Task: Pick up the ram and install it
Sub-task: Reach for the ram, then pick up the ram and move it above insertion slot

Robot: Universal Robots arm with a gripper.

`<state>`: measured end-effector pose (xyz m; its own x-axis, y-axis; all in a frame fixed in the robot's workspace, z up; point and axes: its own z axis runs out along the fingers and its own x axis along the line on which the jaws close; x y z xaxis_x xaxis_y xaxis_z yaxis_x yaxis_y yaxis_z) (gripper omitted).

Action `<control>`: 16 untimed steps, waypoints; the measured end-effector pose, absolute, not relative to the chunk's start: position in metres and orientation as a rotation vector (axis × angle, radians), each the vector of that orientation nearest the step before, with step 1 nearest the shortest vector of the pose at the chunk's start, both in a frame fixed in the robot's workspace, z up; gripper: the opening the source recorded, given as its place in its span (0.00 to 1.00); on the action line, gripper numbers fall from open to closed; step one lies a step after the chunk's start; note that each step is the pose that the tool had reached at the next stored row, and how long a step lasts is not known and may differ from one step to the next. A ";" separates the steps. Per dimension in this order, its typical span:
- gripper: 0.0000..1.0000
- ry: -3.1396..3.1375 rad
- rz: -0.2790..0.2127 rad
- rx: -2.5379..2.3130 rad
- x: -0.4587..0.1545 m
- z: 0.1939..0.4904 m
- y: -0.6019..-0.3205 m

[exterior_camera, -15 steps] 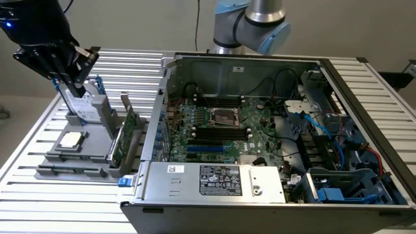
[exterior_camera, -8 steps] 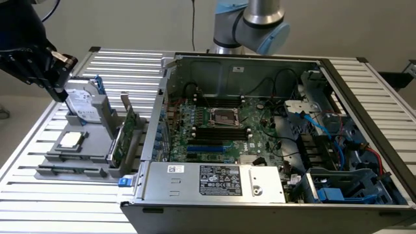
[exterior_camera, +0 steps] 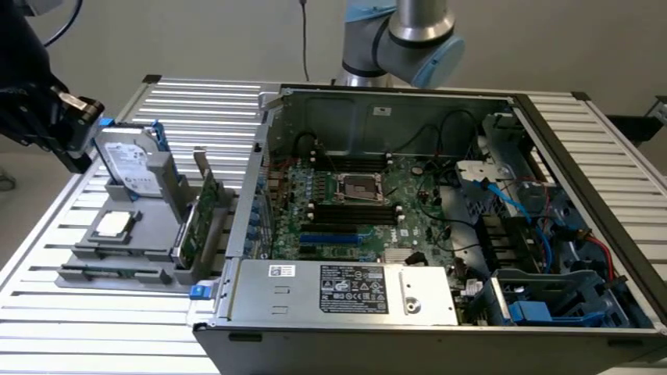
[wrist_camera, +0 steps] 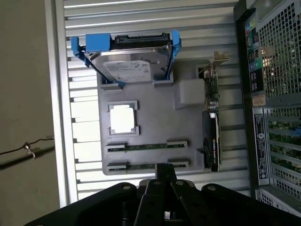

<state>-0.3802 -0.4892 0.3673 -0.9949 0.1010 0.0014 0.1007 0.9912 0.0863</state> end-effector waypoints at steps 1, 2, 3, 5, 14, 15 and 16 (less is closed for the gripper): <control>0.11 3.132 0.135 0.154 -0.381 0.367 -0.489; 0.11 3.132 0.135 0.152 -0.382 0.367 -0.489; 0.11 3.132 0.135 0.152 -0.382 0.367 -0.489; 0.11 3.132 0.135 0.152 -0.382 0.367 -0.489; 0.11 3.132 0.135 0.152 -0.382 0.367 -0.489; 0.11 3.132 0.135 0.152 -0.382 0.367 -0.489; 0.11 3.132 0.135 0.152 -0.382 0.367 -0.489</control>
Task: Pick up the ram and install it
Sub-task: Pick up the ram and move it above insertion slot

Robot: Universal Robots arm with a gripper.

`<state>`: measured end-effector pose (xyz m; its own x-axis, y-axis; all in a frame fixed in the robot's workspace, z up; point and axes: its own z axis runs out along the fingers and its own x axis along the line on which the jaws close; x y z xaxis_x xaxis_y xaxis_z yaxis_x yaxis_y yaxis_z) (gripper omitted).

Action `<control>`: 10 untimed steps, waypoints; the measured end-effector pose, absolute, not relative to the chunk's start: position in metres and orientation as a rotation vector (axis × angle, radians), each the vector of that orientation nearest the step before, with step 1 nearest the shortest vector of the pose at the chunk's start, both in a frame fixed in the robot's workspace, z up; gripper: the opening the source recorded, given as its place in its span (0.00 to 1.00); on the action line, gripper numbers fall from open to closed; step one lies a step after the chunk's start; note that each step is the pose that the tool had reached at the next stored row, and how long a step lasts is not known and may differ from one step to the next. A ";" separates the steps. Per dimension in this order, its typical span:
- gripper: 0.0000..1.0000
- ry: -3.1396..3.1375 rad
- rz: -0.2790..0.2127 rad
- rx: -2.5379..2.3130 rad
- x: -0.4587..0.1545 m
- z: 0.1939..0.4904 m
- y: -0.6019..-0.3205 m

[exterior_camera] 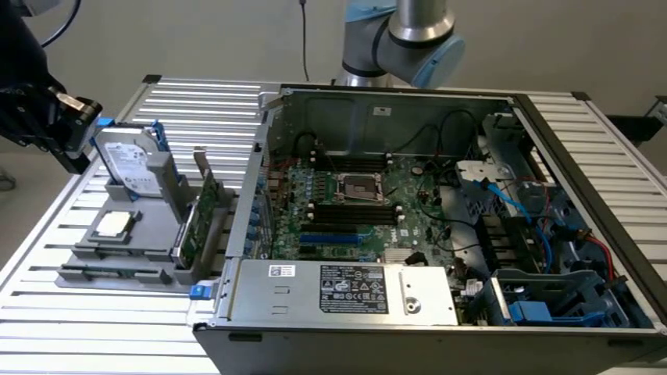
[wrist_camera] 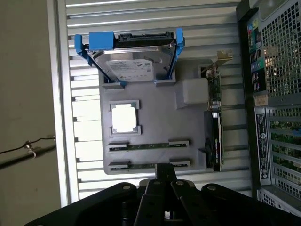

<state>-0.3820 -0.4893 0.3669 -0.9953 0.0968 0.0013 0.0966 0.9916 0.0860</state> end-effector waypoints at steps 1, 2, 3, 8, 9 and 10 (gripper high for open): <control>0.11 3.132 0.135 0.152 -0.382 0.367 -0.489; 0.11 3.132 0.135 0.157 -0.382 0.367 -0.489; 0.11 3.132 0.135 0.159 -0.382 0.367 -0.489; 0.11 3.134 0.135 0.059 -0.385 0.365 -0.489; 0.11 3.135 0.136 0.031 -0.385 0.364 -0.489; 0.11 3.136 0.136 0.001 -0.385 0.364 -0.489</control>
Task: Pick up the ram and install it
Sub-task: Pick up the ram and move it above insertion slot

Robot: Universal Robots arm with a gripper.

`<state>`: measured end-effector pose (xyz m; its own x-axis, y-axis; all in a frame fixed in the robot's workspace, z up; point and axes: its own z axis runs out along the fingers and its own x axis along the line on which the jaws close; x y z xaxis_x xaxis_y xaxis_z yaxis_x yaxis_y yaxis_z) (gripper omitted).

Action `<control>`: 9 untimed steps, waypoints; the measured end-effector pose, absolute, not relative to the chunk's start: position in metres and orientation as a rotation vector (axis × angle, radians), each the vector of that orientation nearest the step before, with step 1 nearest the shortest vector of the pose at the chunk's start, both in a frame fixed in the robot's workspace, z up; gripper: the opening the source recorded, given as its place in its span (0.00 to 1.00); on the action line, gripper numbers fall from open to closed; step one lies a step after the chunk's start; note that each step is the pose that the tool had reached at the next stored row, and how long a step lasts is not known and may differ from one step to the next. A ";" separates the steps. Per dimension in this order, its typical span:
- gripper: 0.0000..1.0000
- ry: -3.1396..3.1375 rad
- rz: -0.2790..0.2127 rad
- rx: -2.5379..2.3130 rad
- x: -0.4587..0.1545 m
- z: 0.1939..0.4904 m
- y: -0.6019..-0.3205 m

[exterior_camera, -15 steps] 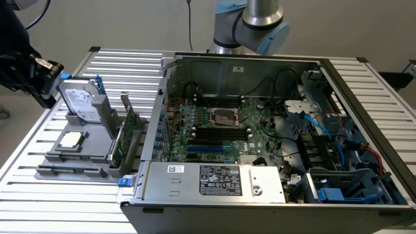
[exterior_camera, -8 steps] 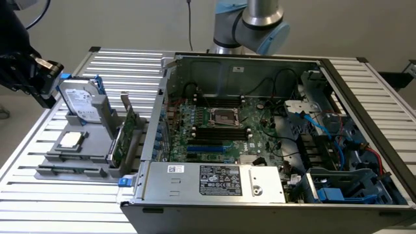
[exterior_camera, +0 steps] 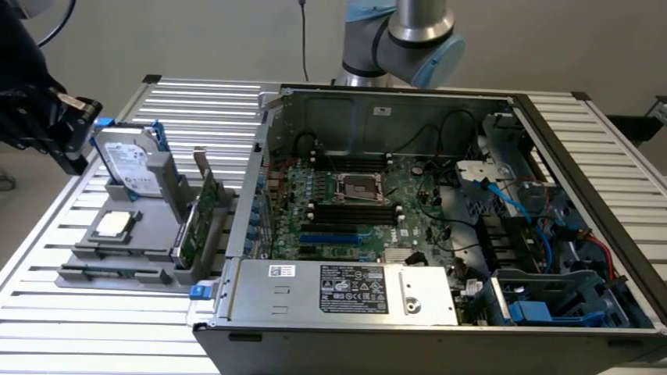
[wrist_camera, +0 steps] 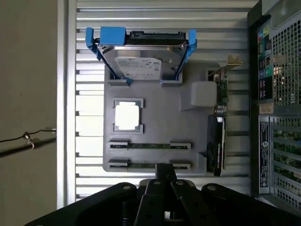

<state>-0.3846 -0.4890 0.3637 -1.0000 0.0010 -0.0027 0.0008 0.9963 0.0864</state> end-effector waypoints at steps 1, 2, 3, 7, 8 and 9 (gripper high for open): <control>0.11 3.137 0.136 -0.027 -0.385 0.363 -0.489; 0.11 3.137 0.136 -0.055 -0.385 0.363 -0.489; 0.11 3.137 0.136 -0.085 -0.385 0.362 -0.489; 0.11 3.135 0.136 -0.199 -0.385 0.360 -0.489; 0.11 3.134 0.136 -0.227 -0.385 0.359 -0.489; 0.11 3.133 0.136 -0.255 -0.385 0.358 -0.489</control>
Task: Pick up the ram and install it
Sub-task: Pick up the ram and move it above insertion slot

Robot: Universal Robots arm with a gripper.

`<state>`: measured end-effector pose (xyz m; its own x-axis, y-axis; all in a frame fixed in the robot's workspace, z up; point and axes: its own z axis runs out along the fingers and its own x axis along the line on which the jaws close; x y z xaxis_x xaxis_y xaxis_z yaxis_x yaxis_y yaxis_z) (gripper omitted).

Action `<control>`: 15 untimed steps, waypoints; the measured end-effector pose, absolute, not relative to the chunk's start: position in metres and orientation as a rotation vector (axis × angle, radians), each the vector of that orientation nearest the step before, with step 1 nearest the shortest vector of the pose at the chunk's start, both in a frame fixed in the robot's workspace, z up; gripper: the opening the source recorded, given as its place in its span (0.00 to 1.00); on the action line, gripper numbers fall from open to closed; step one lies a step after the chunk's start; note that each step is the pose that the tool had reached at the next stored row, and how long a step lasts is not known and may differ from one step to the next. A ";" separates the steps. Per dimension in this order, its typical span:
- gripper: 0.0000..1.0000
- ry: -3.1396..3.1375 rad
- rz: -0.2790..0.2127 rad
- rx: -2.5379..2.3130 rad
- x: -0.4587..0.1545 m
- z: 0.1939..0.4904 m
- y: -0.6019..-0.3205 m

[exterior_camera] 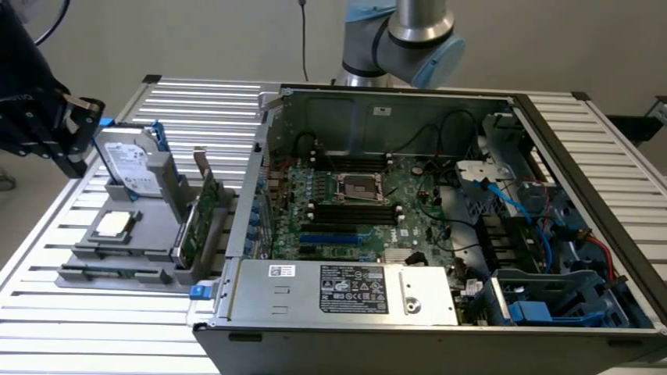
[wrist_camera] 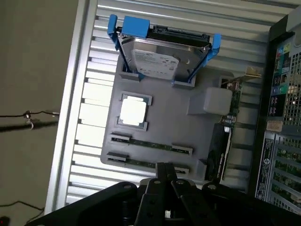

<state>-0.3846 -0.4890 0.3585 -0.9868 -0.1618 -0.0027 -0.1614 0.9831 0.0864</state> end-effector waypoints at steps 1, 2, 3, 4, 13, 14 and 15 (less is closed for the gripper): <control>0.11 -3.121 -0.135 0.282 -0.385 0.358 -0.489; 0.11 -3.117 -0.135 0.312 -0.385 0.357 -0.489; 0.11 -3.114 -0.135 0.340 -0.385 0.357 -0.489; 0.11 -3.109 -0.135 0.368 -0.385 0.356 -0.489; 0.11 -3.062 -0.133 0.620 -0.385 0.355 -0.489; 0.11 -3.056 -0.133 0.648 -0.385 0.355 -0.489; 0.11 -3.049 -0.133 0.676 -0.385 0.355 -0.489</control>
<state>-0.3848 -0.4890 0.3546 -0.9064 -0.4223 -0.0028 -0.4210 0.9029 0.0864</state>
